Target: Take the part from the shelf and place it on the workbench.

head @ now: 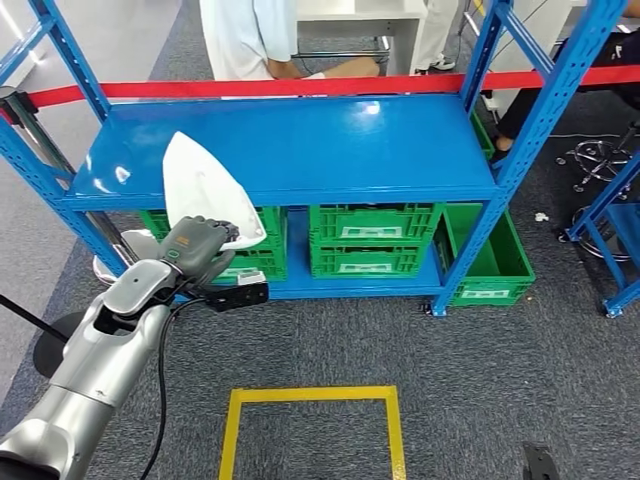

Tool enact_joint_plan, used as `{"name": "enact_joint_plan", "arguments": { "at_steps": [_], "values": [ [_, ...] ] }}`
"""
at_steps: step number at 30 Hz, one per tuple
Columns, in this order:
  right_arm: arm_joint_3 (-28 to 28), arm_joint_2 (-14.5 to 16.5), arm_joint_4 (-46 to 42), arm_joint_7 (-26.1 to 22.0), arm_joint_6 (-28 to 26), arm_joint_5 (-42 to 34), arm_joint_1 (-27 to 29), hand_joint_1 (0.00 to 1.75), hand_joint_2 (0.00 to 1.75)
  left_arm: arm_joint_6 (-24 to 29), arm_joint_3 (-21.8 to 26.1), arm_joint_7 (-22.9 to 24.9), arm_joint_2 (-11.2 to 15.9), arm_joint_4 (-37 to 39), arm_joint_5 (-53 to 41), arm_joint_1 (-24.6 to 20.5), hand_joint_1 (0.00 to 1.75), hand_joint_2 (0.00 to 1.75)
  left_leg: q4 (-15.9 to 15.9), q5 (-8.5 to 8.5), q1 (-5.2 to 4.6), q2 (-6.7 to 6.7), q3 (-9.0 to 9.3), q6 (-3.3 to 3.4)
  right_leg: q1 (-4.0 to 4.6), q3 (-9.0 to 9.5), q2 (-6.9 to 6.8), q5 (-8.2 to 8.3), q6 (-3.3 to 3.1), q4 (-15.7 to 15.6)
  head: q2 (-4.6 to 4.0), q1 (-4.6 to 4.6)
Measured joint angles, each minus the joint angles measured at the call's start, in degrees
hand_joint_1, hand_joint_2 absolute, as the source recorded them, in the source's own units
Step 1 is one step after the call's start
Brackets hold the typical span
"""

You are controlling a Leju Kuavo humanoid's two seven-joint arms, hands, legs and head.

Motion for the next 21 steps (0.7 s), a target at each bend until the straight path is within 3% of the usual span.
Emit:
{"name": "enact_joint_plan", "arguments": {
  "at_steps": [2,4,5,6,7,8,9,11,12,14,15,17,19,20,21],
  "values": [
    [0.0,0.0,0.0,0.0,0.0,0.0,0.0,0.00,0.00,0.0,0.0,0.0,0.2,-0.1,0.0,0.1,1.75,1.75,4.4,-4.62,-0.05,-0.02,-1.91,-0.66,-0.26,-1.41,-0.19,1.42,-0.80,-0.2,0.00,-0.29],
    [0.0,0.0,0.0,0.0,0.0,0.1,0.0,0.00,0.00,0.0,-0.1,0.0,0.3,-0.1,0.0,0.2,1.75,1.75,13.3,-10.66,-0.05,-0.02,-4.54,-1.08,-0.25,-3.13,-0.30,2.78,-1.13,-0.1,0.00,-0.51],
    [0.0,0.0,0.0,0.0,0.0,0.1,0.0,0.00,0.00,0.0,-0.2,0.0,0.3,-0.1,0.0,0.4,1.75,1.75,17.0,-12.16,-0.05,-0.02,-5.28,-1.16,-0.25,-3.94,-0.33,3.41,-1.19,-0.1,0.00,-0.53],
    [0.0,0.0,0.0,0.0,0.0,0.1,0.0,0.00,0.00,-0.1,-0.3,0.0,0.3,-0.1,0.0,0.5,1.75,1.75,19.1,-12.35,-0.05,-0.02,-5.19,-1.16,-0.25,-4.71,-0.35,4.03,-1.18,-0.1,0.00,-0.55],
    [0.0,0.0,0.0,0.0,0.0,0.1,0.0,0.00,0.00,-0.1,-0.3,0.0,0.3,-0.1,0.0,0.6,1.75,1.75,18.8,-11.32,-0.07,-0.02,-3.99,-1.06,-0.24,-5.40,-0.35,4.60,-1.14,-0.1,0.00,-0.56],
    [0.0,0.0,0.0,0.0,0.0,0.1,0.0,0.00,0.00,-0.1,-0.4,0.0,0.3,-0.1,0.0,0.6,1.75,1.75,16.5,-9.82,-0.11,-0.02,-1.71,-0.86,-0.24,-6.01,-0.33,5.14,-1.07,-0.1,0.00,-0.57],
    [0.0,0.0,0.0,0.0,0.0,0.1,0.0,0.00,0.00,-0.1,-0.4,0.0,0.4,-0.1,0.0,0.5,1.75,1.75,12.6,-8.63,-0.18,-0.02,1.45,-0.58,-0.23,-6.49,-0.30,5.65,-0.93,-0.1,0.00,-0.59],
    [0.0,0.0,0.0,0.0,0.0,0.1,0.0,0.00,0.00,-0.2,-0.5,0.0,0.3,-0.2,0.1,0.1,1.75,1.75,4.0,-8.26,-0.41,-0.02,7.61,0.08,-0.11,-7.12,-0.24,6.60,-0.45,-0.1,0.00,-0.54],
    [0.0,0.0,0.0,0.0,0.0,0.1,0.0,0.00,0.00,-0.2,-0.5,0.0,0.3,-0.2,0.1,-0.1,1.75,1.75,1.3,-8.64,-0.52,-0.03,9.30,0.37,-0.09,-7.36,-0.24,7.14,-0.13,-0.2,0.00,-0.53],
    [0.0,0.0,0.0,0.0,0.0,0.2,0.0,0.00,0.00,-0.2,-0.6,0.0,0.3,-0.3,0.1,-0.1,1.75,1.75,-0.4,-8.61,-0.58,-0.04,9.63,1.06,-0.16,-7.84,-0.22,8.19,0.58,-0.6,0.00,-0.52],
    [0.0,0.0,0.0,0.0,0.0,0.2,0.1,0.00,0.00,-0.2,-0.6,0.0,0.4,-0.3,0.1,-0.1,1.75,1.75,-0.5,-8.11,-0.52,-0.01,9.09,1.52,-0.23,-8.33,-0.22,7.83,0.92,-0.4,0.00,-0.61],
    [-0.1,0.0,0.0,0.0,-0.1,0.2,0.3,0.00,0.00,-0.2,-0.6,0.0,0.4,-0.3,0.1,0.0,1.75,1.75,-0.6,-6.83,-0.28,0.07,7.81,2.36,-0.30,-10.13,-0.21,3.99,1.47,3.3,0.00,-0.53],
    [-0.1,0.0,0.0,0.0,-0.1,0.2,0.3,0.00,0.00,-0.3,-0.6,0.0,0.4,-0.3,0.1,0.0,1.75,1.75,-0.6,-5.58,-0.27,0.09,6.30,2.64,-0.36,-12.70,-0.24,-1.94,1.90,11.8,0.00,-0.32],
    [-0.1,0.0,0.0,0.0,-0.1,0.2,0.3,0.00,0.00,-0.3,-0.7,0.0,0.4,-0.3,0.1,0.1,1.75,1.75,-0.6,-4.96,-0.27,0.10,5.57,2.60,-0.36,-13.56,-0.25,-3.62,2.08,15.8,0.00,-0.31],
    [-0.1,0.0,0.0,0.0,-0.1,0.2,0.2,0.00,0.00,-0.3,-0.7,0.0,0.4,-0.3,0.1,0.2,1.75,1.75,-0.5,-4.34,-0.26,0.12,4.86,2.52,-0.36,-13.61,-0.25,-3.93,2.20,18.3,0.00,-0.31]
  ]
}}
